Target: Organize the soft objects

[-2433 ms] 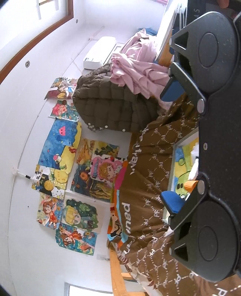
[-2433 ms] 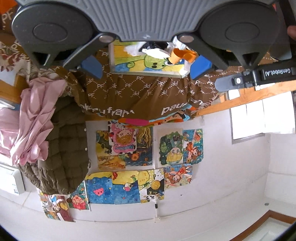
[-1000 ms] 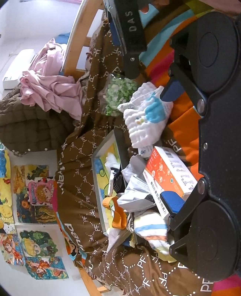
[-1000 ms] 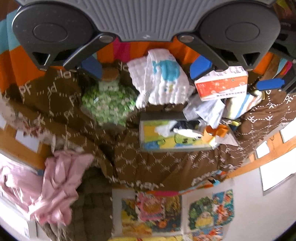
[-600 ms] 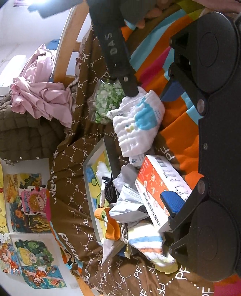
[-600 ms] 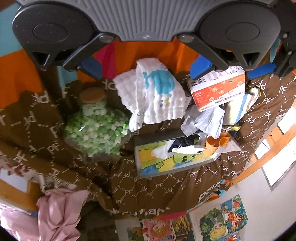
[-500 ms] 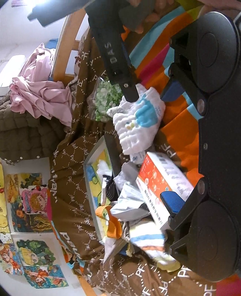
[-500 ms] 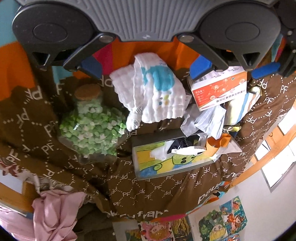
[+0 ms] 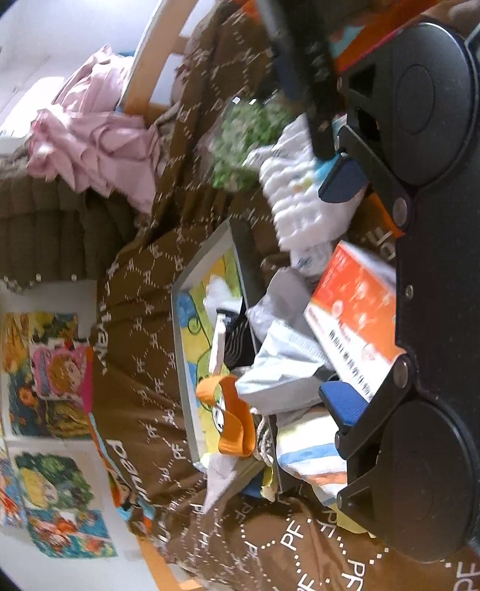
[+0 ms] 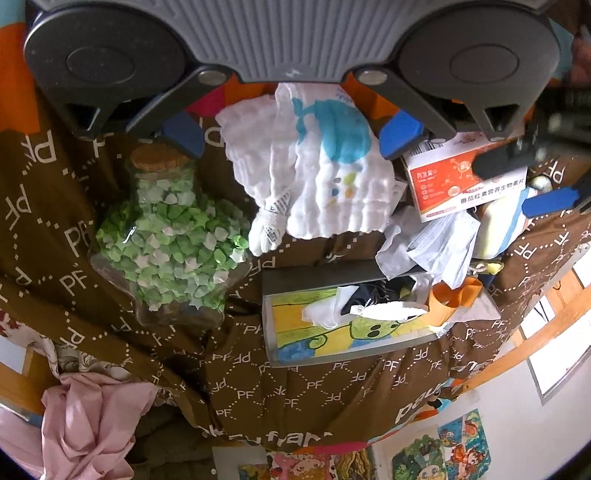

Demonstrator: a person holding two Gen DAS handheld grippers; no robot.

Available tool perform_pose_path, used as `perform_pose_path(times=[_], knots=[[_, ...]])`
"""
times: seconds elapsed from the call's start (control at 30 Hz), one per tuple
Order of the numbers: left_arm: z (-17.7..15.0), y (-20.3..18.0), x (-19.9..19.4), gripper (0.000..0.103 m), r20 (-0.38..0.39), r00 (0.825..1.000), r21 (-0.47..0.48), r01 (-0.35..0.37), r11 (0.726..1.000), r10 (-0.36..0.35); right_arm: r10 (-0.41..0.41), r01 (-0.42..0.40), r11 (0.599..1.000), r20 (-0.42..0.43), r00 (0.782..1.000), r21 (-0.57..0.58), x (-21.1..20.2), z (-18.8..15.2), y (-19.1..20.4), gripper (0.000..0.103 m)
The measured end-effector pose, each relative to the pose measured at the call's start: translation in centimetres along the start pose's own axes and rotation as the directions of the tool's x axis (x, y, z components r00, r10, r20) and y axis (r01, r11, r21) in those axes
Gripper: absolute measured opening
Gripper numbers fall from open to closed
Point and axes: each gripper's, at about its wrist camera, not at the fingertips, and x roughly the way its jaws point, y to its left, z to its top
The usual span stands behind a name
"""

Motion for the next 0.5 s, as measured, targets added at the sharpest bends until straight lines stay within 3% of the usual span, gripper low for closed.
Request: perform_pose_path(times=[0.3, 0.5], knots=[[1.9, 3.4, 3.5, 0.102, -0.02, 0.998, -0.032, 0.052, 0.998, -0.053, 0.005, -0.006, 0.999, -0.015, 1.0, -0.047, 0.5, -0.4, 1.0, 0.103], [2.5, 3.2, 5.1, 0.097, -0.03, 0.987, -0.039, 0.16, 0.986, -0.161, 0.009, -0.01, 0.996, -0.018, 1.0, -0.088, 0.8, -0.7, 2.0, 0.101]])
